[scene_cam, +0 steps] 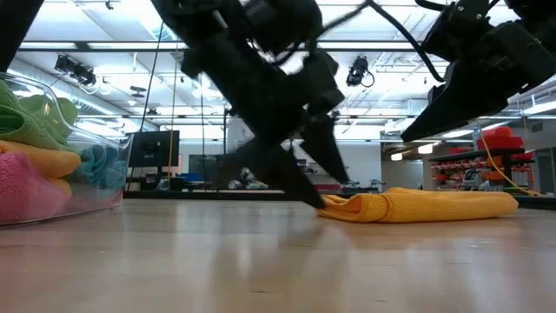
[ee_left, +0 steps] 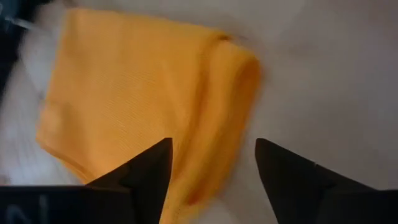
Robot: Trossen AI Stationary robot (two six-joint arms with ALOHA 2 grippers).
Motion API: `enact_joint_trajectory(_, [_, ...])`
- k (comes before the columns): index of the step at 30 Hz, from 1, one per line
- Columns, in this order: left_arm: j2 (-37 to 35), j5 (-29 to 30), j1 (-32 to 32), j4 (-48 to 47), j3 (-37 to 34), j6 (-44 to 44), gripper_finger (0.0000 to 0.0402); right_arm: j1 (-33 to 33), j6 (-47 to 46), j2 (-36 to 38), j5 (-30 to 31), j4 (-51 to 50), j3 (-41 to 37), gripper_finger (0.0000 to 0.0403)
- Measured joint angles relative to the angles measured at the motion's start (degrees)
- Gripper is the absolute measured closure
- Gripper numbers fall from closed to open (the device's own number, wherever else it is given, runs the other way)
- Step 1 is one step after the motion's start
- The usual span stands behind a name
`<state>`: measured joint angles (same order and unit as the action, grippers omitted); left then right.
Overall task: Fold microfiber towels
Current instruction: Fold the yellow microfiber cloth
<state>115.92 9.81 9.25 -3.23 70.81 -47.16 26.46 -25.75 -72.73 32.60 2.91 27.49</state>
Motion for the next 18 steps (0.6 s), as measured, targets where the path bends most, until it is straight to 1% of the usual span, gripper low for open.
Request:
enact_joint_trajectory(1, [0.67,0.01,-0.33,1.3,0.11,-0.95,0.016,0.26,0.16,0.0,0.31,-0.01,0.0,0.0215])
enact_joint_trajectory(4, [1.57,0.27,-1.2,1.43,0.0,-4.43,0.0162,0.37,0.21,0.0,0.44,-0.14,0.0,0.0215])
enact_joint_trajectory(5, [1.98,0.97,-1.47,2.81,0.1,-5.5,0.0165,0.36,0.23,0.02,0.5,-0.38,0.0,0.0215])
enact_joint_trajectory(9, [2.21,0.83,-2.63,2.72,0.11,-10.4,0.0185,0.35,0.23,0.02,0.62,-0.93,0.02,0.0215])
enact_joint_trajectory(13, [2.21,0.56,-4.29,3.08,0.08,-10.55,0.0205,0.33,0.32,0.02,1.44,-0.76,0.02,0.0215])
enact_joint_trajectory(18, [2.84,-3.27,-6.02,3.2,0.13,-10.55,0.0227,0.31,0.32,0.02,2.97,-0.43,0.02,0.0215])
